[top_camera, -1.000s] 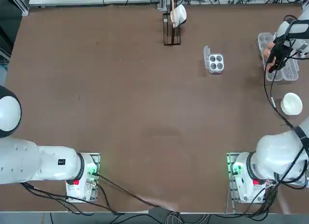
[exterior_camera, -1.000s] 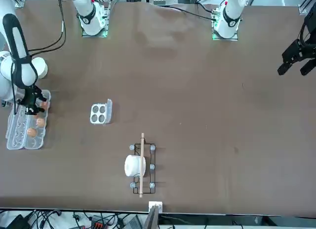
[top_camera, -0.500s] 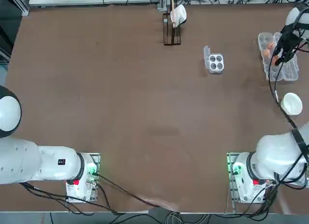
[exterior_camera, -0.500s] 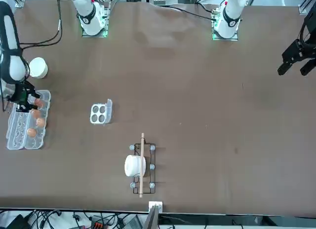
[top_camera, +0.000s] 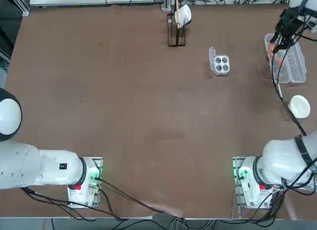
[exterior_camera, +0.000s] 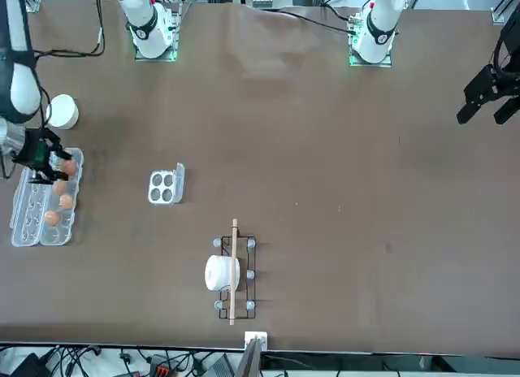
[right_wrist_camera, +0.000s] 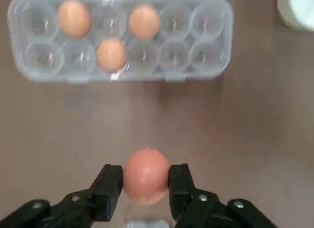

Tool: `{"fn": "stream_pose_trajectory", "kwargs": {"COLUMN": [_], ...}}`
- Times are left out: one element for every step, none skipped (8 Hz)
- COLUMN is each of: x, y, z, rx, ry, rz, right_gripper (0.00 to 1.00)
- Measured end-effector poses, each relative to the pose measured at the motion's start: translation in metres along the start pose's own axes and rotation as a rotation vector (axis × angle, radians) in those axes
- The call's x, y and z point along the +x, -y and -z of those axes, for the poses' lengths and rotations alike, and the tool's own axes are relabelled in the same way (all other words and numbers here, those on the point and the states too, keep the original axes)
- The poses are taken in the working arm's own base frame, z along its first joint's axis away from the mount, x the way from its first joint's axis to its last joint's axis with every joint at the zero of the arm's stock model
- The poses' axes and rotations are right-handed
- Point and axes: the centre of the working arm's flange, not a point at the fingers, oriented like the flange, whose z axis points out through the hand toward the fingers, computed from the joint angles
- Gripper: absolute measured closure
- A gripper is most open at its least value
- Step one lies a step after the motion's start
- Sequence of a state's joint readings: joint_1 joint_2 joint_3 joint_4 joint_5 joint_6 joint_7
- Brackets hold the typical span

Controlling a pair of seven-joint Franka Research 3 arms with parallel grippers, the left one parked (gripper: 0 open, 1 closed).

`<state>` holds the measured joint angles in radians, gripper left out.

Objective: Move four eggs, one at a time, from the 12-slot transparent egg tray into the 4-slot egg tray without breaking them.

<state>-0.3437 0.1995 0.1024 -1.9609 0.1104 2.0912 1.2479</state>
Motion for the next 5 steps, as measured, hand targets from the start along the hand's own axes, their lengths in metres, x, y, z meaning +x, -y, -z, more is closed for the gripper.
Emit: {"fn": "stream_pose_trajectory", "kwargs": {"x": [-0.036, -0.071, -0.108, -0.145, -0.178], "y": [0.007, 0.014, 0.019, 0.021, 0.020], "z": [0.002, -0.003, -0.010, -0.020, -0.032], "rx": [0.010, 0.011, 0.022, 0.038, 0.051], "ry": [0.033, 0.041, 0.038, 0.034, 0.032], "rz": [0.007, -0.003, -0.020, -0.041, -0.061], "right_gripper": [0.44, 0.45, 0.45, 0.45, 0.45]}}
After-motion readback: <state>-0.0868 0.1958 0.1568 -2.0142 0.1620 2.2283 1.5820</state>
